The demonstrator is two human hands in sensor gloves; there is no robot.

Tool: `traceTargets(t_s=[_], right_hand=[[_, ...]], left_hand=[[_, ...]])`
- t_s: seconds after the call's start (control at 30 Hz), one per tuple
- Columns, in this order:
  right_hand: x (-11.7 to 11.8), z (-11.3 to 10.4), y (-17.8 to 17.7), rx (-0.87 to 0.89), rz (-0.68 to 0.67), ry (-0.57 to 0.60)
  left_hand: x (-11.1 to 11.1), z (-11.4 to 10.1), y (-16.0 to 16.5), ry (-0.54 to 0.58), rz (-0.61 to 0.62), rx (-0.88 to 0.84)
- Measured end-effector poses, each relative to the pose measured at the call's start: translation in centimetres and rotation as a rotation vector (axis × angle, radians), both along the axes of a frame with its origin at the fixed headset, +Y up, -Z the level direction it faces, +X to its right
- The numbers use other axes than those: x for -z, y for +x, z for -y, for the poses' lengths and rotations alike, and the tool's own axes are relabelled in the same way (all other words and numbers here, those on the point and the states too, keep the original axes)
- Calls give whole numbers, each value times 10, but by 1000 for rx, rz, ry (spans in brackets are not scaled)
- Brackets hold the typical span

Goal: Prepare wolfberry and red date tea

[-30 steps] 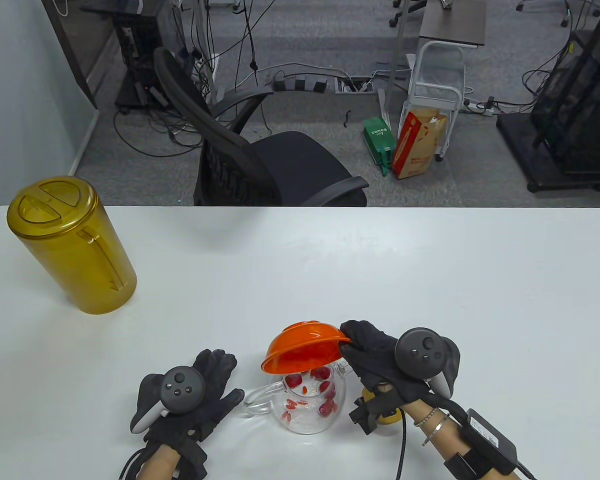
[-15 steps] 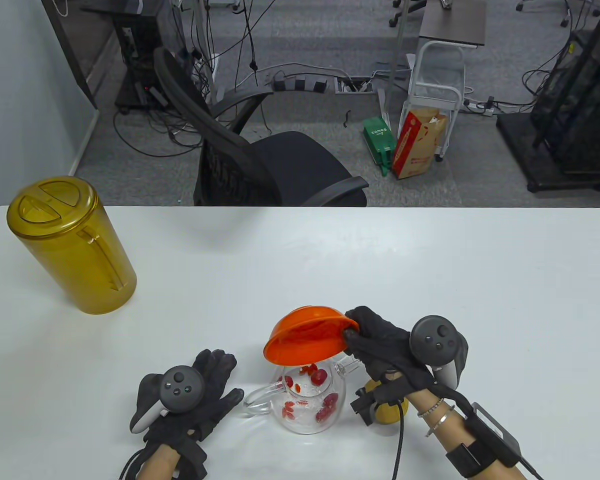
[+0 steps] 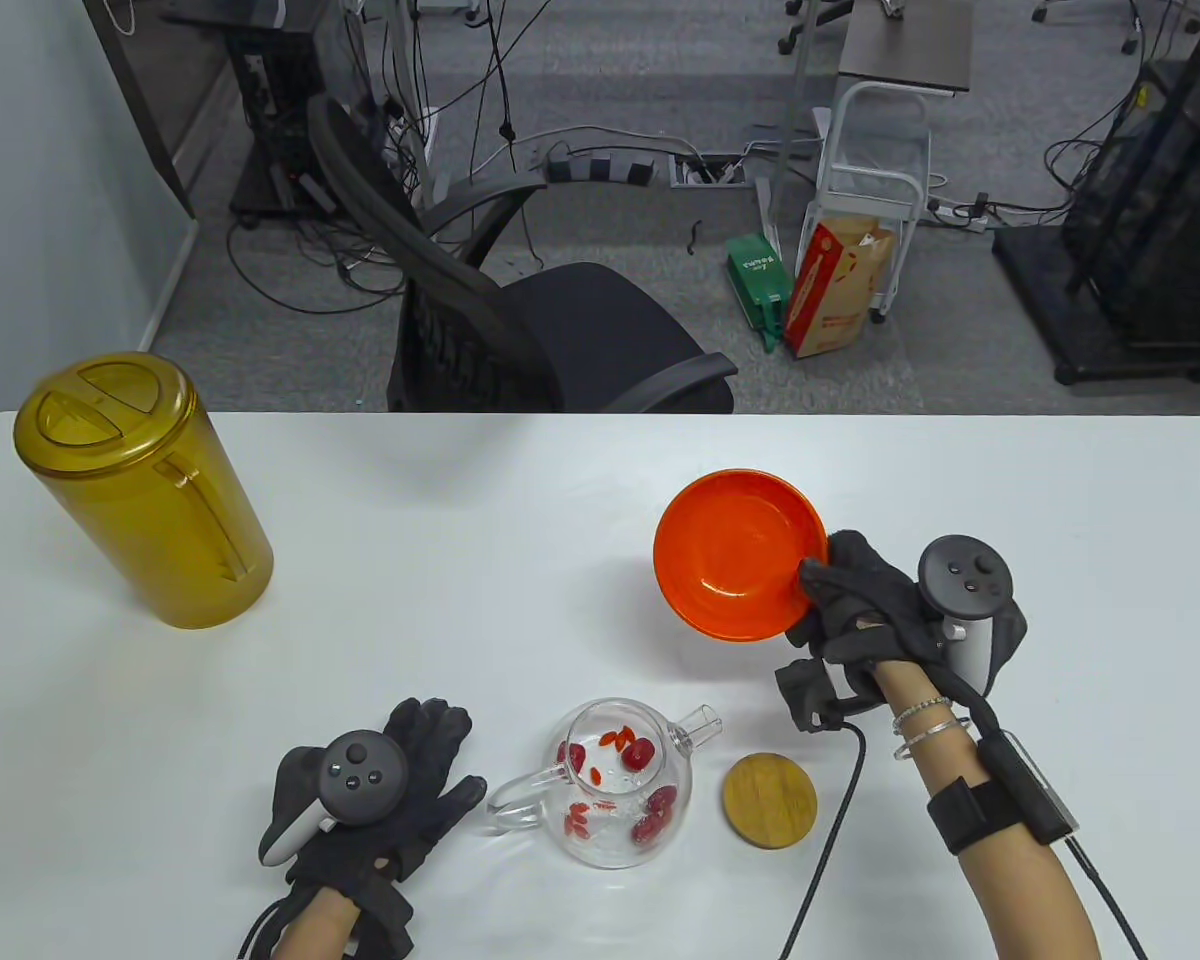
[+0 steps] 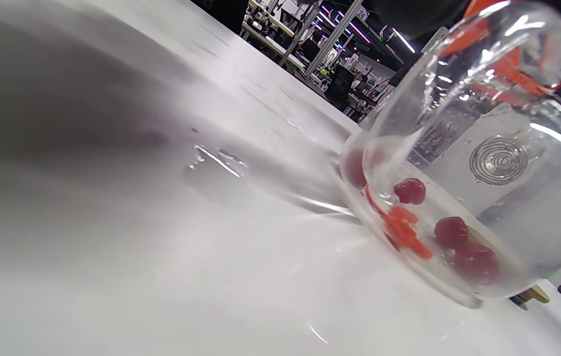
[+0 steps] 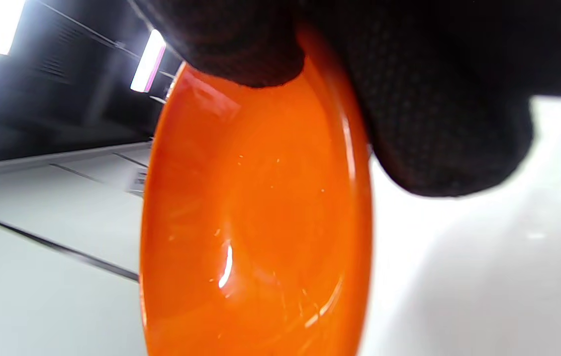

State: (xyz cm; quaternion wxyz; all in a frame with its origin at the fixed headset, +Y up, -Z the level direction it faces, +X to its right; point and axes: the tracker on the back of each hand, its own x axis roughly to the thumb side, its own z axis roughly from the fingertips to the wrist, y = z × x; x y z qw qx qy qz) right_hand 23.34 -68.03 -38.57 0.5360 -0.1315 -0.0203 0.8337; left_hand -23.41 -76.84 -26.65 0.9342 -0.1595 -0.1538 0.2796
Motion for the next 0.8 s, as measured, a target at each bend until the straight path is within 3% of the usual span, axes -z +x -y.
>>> traceTargets(t_s=[0.07,0.3,0.8], right_hand=[[7,19,5,-32,19,-95],[21,68,12,-67,44,-256],[23,96,19,-88,59,-375]], left_hand=[[0,0,0,-2,2,0],[0,0,0,-1,3,-2],[0,1,1,-12,4,1]])
